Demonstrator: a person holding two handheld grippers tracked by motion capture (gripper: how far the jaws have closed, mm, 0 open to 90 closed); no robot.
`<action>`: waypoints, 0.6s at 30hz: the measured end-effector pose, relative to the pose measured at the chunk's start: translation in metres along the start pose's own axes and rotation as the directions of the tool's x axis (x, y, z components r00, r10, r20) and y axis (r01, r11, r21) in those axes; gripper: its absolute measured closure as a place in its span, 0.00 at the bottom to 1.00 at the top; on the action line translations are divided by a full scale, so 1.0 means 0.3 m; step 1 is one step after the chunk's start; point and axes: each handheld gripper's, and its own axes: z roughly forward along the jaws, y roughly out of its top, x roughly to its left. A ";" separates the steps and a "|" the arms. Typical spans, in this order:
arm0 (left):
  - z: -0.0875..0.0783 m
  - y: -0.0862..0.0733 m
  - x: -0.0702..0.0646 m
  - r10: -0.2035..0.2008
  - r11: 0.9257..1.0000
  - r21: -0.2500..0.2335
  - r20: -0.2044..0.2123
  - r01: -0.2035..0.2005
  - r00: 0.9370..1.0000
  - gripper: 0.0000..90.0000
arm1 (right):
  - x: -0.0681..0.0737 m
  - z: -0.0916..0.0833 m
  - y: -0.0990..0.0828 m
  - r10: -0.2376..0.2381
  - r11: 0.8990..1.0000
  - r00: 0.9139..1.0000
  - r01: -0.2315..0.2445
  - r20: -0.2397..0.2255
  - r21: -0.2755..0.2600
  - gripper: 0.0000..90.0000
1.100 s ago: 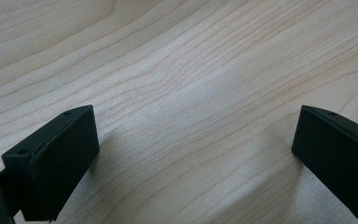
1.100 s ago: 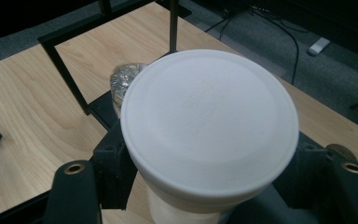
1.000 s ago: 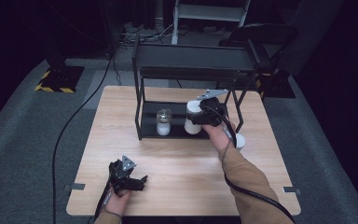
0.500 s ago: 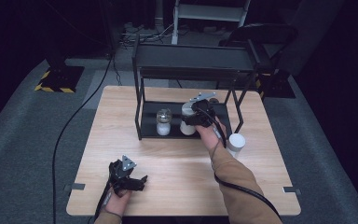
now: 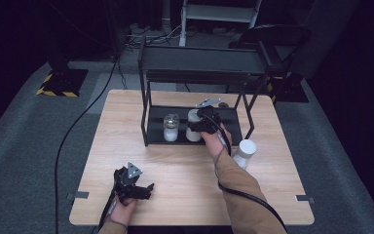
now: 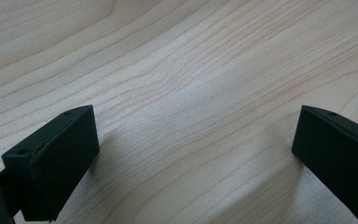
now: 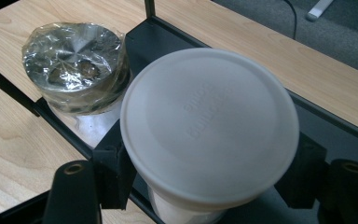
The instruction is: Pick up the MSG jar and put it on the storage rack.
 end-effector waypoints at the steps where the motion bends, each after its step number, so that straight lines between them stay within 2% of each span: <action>1: 0.000 0.000 0.000 0.000 1.000 0.001 0.000 0.000 1.000 0.00 | -0.004 0.000 -0.003 0.001 1.000 1.000 -0.001 -0.002 -0.003 0.37; 4: 0.000 0.001 0.000 0.000 1.000 0.001 0.000 0.000 1.000 0.00 | -0.027 0.001 -0.014 0.016 1.000 1.000 -0.016 -0.021 -0.010 0.36; 8: 0.000 0.001 0.000 0.001 1.000 0.002 0.000 -0.001 1.000 0.00 | -0.041 -0.023 -0.021 0.025 0.999 0.999 -0.026 -0.030 -0.034 0.23; 11: 0.000 0.001 0.000 0.001 1.000 0.001 0.000 -0.001 1.000 0.00 | -0.031 -0.056 -0.018 0.002 0.999 1.000 -0.003 -0.019 -0.048 0.16; 18: 0.001 0.002 0.000 0.002 1.000 0.002 -0.001 -0.002 1.000 0.00 | 0.007 -0.175 -0.025 -0.020 0.996 1.000 0.021 0.004 -0.084 0.11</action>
